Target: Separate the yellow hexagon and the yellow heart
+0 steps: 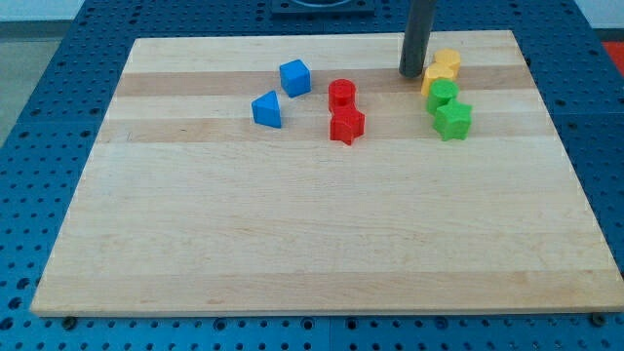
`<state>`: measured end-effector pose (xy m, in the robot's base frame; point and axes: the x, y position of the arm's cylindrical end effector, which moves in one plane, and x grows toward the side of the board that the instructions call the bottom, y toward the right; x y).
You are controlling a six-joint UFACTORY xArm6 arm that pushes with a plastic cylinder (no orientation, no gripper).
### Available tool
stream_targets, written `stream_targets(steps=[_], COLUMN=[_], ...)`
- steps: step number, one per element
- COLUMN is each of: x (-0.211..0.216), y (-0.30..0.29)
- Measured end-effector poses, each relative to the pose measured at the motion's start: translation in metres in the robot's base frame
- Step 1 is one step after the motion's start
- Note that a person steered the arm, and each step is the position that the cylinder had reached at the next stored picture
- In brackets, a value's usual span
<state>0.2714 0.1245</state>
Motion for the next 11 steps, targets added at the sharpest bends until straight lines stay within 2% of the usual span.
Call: stream_targets(steps=[2,3,4,5,7,8,10,11], x=[-0.072,-0.079,-0.064,-0.06,0.015,0.02,0.019,0.019], y=[0.014,0.059,0.099,0.099,0.099,0.094,0.038,0.028])
